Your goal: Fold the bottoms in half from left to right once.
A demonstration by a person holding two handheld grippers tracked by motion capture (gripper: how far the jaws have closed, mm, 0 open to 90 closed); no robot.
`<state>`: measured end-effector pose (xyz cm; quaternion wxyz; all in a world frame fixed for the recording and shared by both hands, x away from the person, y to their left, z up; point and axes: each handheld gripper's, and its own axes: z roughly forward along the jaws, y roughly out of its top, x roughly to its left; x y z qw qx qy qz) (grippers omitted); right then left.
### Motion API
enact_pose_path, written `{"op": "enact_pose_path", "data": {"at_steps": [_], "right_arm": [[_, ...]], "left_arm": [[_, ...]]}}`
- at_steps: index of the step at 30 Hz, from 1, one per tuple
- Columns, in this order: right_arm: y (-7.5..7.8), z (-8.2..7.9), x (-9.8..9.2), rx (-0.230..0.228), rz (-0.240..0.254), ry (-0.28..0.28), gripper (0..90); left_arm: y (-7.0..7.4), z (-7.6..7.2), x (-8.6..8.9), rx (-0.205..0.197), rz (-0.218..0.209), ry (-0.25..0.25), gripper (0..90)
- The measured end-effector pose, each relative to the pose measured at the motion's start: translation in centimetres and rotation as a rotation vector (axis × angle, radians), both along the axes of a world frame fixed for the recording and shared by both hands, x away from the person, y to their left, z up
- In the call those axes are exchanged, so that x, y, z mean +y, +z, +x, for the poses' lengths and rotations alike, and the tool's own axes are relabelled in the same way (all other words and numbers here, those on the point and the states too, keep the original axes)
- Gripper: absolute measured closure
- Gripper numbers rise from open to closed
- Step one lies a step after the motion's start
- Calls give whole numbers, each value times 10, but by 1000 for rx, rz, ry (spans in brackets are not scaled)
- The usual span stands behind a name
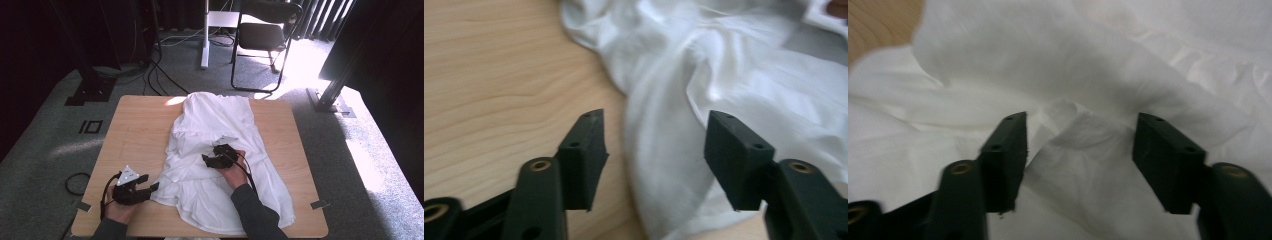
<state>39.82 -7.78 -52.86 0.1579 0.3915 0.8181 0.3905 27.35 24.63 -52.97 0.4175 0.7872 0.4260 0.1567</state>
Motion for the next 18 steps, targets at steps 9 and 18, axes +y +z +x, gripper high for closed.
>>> {"op": "enact_pose_path", "data": {"at_steps": [9,18], "right_arm": [[13,-26,-44,-43,7,-19,883],[36,-75,-117,-112,56,-61,883]], "left_arm": [[-21,2,-17,65,123,-31,436],[-8,-10,-21,25,159,-88,880]]}}
